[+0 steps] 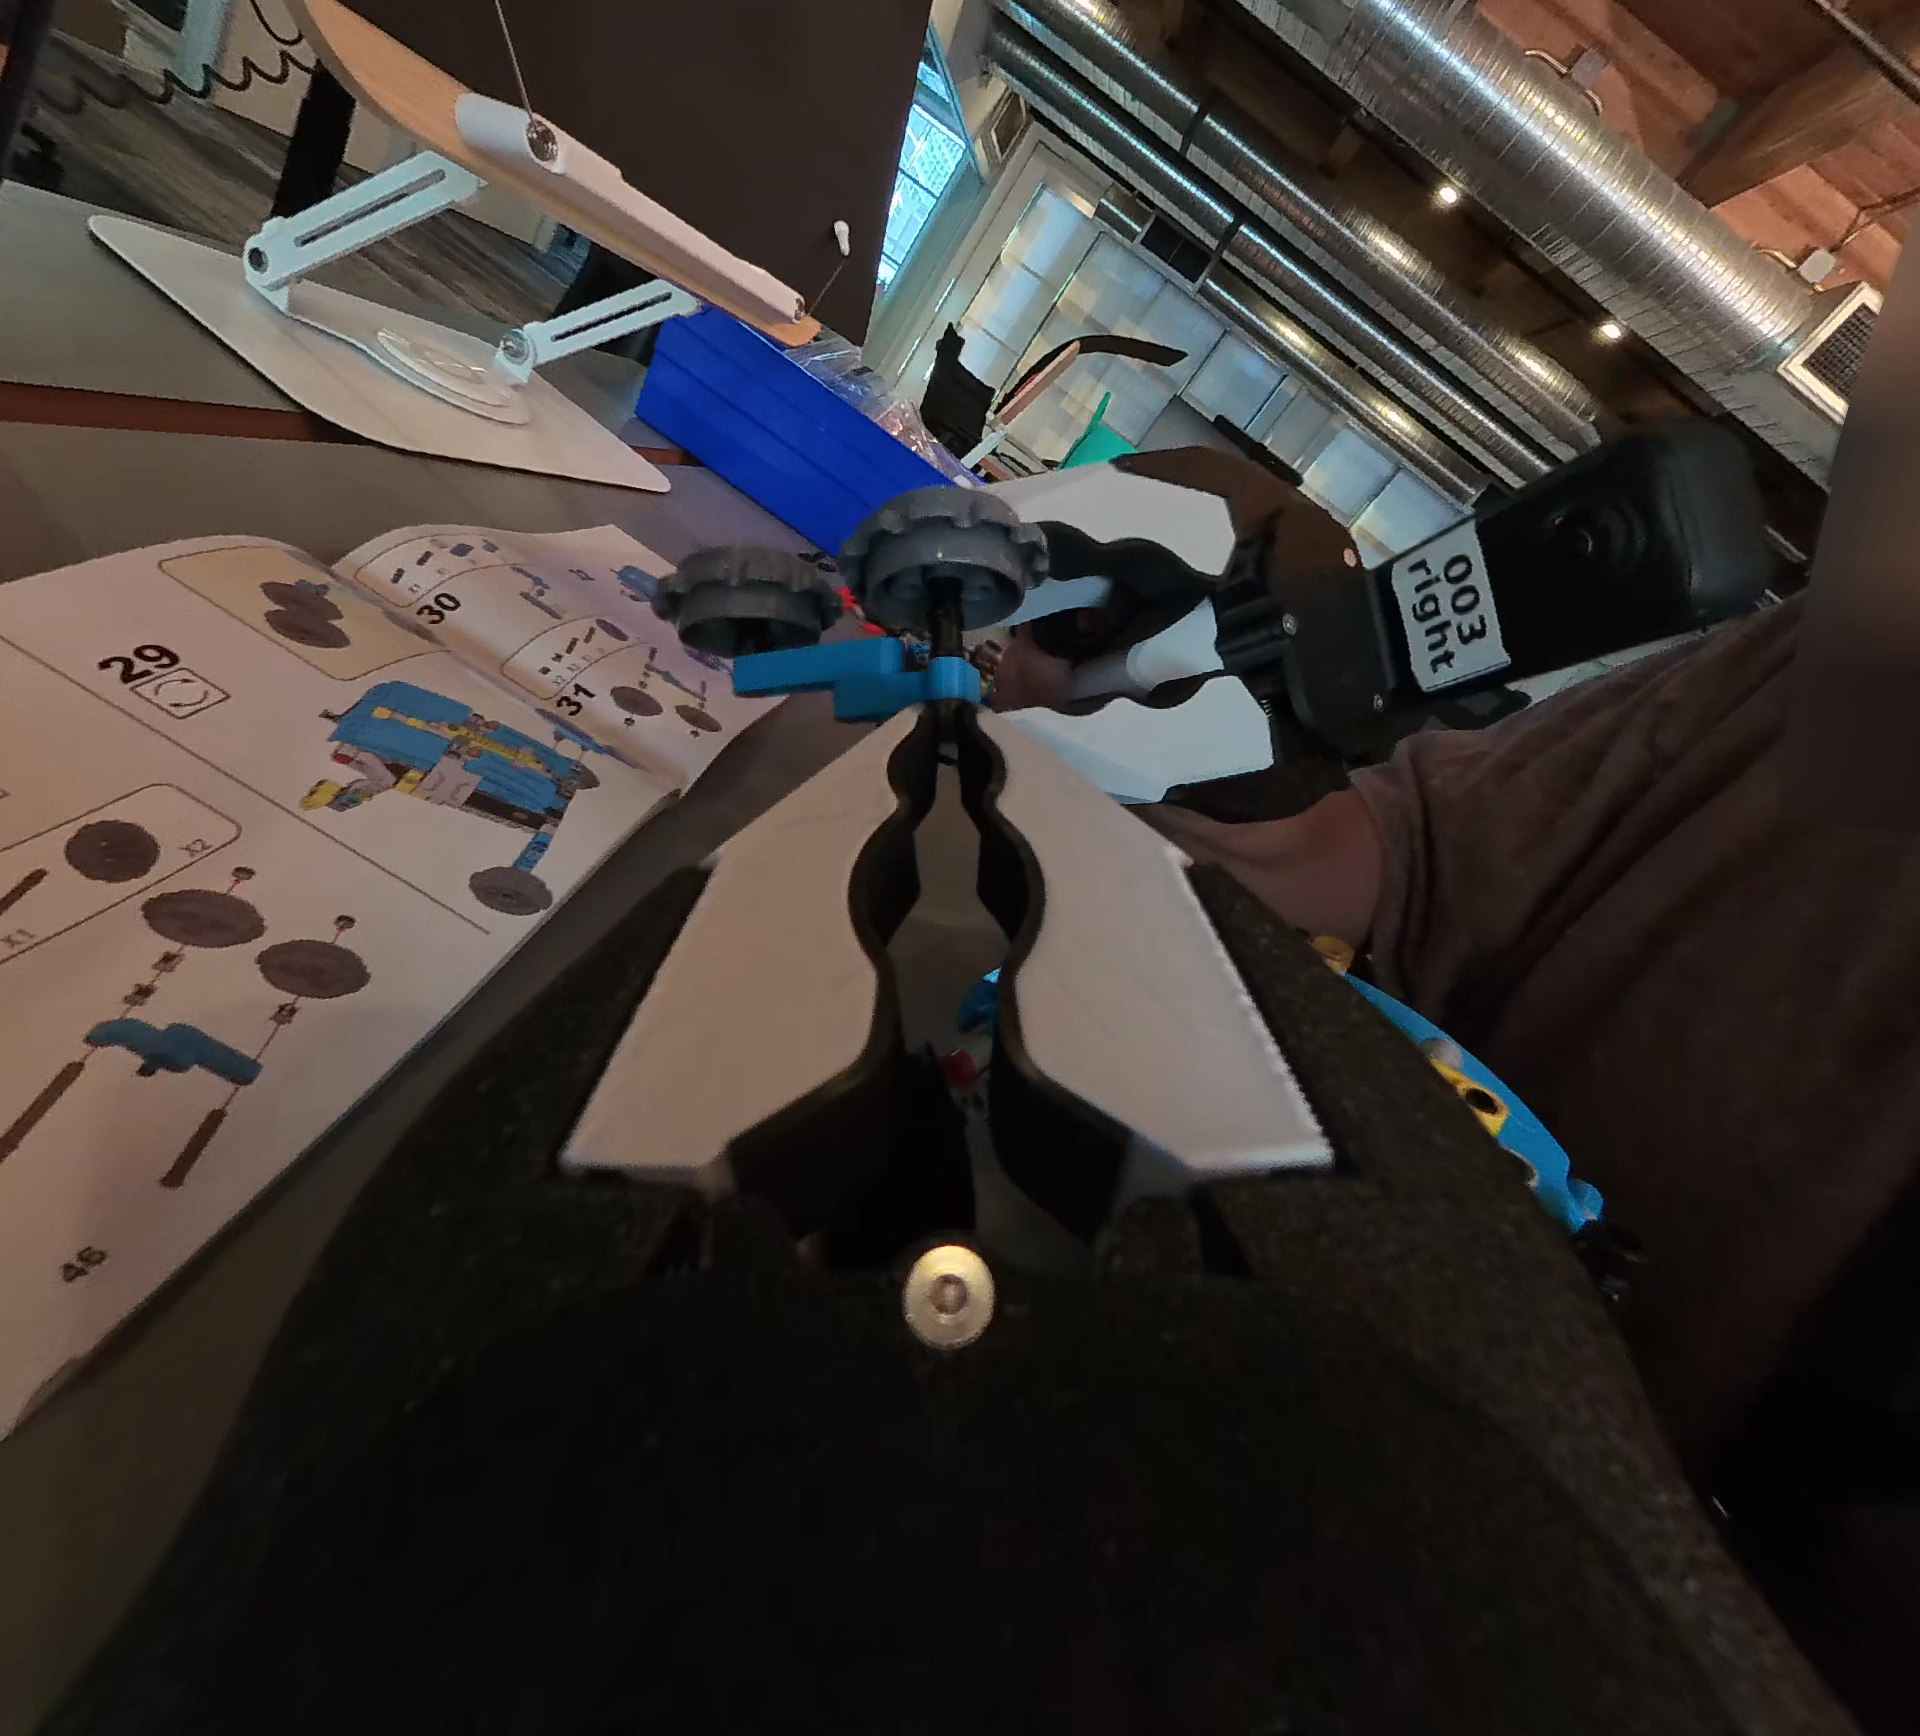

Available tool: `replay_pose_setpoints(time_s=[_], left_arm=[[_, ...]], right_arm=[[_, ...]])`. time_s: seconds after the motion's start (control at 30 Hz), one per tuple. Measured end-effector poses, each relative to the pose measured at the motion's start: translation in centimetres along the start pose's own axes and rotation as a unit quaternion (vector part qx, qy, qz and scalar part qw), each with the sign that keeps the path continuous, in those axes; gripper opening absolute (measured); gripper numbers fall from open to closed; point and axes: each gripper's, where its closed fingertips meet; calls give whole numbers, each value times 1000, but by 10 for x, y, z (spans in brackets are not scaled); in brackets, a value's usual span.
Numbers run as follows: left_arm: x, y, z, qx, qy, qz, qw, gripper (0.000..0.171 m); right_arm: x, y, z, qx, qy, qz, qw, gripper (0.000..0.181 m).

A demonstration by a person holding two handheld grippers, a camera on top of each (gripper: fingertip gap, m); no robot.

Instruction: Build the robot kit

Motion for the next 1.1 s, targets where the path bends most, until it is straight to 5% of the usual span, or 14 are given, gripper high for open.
replay_pose_setpoints(time_s=[0.87, 1.0, 1.1], left_arm=[[-4, -2, 0, -1, 19, 12, 1000, 1], [-6, -4, 2, -6, 30, 23, 999, 2], [-10, -6, 3, -6, 53, 39, 998, 2]], right_arm=[[-6, -4, 7, 0, -32, -25, 999, 51], [-14, -9, 17, -30, -66, -90, 993, 59], [-15, 2, 22, -40, -144, -220, 964, 59]])
Point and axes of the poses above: each gripper's, where its closed fingertips meet, z back along the fingers, y out of its underside, x = y × z across the jaws, and after that the axes turned 11 degrees about -x, right-handed
